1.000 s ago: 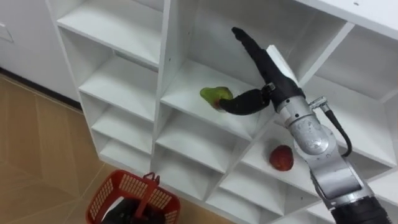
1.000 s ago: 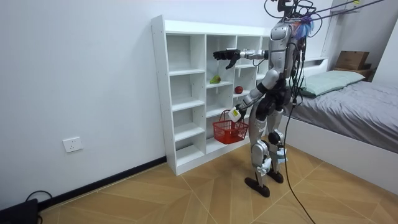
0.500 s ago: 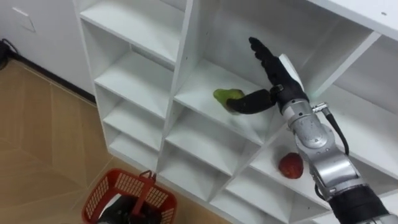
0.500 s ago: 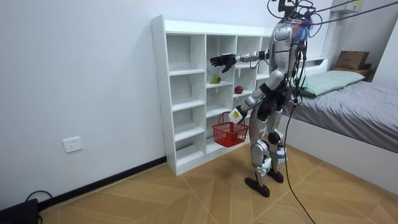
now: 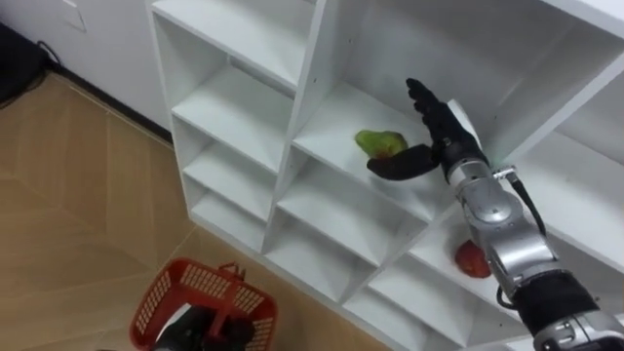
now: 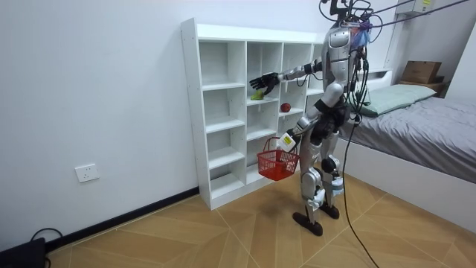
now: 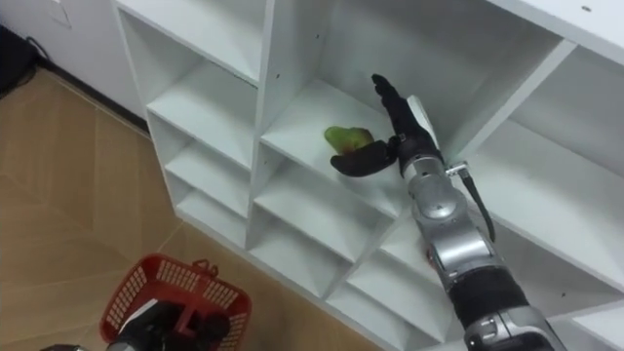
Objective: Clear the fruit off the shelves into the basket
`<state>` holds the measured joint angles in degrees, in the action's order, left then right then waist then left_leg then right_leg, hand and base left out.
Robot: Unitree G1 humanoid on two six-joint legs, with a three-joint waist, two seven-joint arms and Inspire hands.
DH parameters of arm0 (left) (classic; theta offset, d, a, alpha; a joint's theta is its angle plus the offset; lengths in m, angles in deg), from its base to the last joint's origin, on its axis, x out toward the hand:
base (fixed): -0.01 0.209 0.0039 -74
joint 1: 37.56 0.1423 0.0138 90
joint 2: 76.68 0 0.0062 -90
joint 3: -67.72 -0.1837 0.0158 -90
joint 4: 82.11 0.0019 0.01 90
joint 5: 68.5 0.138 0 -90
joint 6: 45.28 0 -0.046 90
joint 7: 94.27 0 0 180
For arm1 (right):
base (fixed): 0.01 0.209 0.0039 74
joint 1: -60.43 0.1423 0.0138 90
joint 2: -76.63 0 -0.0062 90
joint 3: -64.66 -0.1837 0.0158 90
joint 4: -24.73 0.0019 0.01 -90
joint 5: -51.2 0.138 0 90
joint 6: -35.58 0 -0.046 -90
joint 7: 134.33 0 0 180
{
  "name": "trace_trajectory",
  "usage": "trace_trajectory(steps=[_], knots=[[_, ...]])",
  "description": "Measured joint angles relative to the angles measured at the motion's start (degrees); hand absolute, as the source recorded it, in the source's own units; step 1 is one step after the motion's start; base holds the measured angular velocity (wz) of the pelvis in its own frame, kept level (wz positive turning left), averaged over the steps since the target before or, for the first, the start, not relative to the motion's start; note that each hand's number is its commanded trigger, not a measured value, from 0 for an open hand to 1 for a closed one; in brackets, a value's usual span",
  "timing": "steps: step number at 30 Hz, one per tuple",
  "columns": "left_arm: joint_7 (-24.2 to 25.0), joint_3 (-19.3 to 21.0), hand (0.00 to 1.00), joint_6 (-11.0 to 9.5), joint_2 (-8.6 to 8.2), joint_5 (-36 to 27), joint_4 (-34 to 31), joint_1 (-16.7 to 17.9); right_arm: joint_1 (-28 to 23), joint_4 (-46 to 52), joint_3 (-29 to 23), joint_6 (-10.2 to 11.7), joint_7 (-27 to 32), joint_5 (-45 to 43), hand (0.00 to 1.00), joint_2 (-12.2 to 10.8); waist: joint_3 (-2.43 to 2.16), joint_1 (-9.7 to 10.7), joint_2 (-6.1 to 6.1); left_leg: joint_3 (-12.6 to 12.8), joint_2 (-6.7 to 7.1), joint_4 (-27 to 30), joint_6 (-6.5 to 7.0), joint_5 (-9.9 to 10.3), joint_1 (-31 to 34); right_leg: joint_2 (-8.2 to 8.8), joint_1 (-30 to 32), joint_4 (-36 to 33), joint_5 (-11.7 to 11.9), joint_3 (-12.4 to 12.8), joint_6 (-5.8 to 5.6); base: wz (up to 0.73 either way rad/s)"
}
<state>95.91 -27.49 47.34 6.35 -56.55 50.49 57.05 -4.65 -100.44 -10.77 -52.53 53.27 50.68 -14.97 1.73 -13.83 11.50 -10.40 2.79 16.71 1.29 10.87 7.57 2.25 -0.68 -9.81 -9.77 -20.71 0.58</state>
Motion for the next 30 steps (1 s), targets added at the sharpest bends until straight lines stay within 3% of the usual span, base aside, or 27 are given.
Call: trace_trajectory(steps=[8,13,23,30], knots=[[-1.0,-0.72,1.0,-0.01,-1.83,0.0,0.01,-0.24,1.7,-4.73,0.06,1.27,3.99,-2.4,0.0,-0.43,0.38,-0.63,-0.53,0.02,0.04,-0.08,0.21,-0.27,1.92,0.37,2.12,-0.91,0.0,-0.27,-0.01,0.0],[-1.09,-0.77,1.0,-0.03,-1.7,-0.04,0.01,-0.44,3.23,-7.58,0.06,1.51,5.32,-5.01,0.0,-1.14,0.43,-0.78,-0.68,0.07,0.03,-0.04,0.08,-0.61,3.06,0.33,3.38,-0.95,0.04,0.12,0.06,0.0],[-1.14,-4.11,1.0,-0.11,-1.63,-0.64,0.02,-3.16,5.27,-9.13,0.06,4.55,9.41,-8.61,0.0,-1.31,0.72,-0.66,-2.08,0.11,-0.08,0.46,-0.12,-1.18,5.7,0.34,6.08,-1.48,0.33,0.14,0.48,0.0],[-2.4,-5.2,1.0,-0.1,-1.68,-1.25,0.01,-4.03,6.38,-9.88,0.06,4.59,11.22,-8.58,0.0,-1.3,0.61,-0.82,-2.46,0.54,-0.05,-1.45,-0.23,-2.85,6.2,0.86,8.29,-2.83,0.39,0.26,0.59,-0.01]])
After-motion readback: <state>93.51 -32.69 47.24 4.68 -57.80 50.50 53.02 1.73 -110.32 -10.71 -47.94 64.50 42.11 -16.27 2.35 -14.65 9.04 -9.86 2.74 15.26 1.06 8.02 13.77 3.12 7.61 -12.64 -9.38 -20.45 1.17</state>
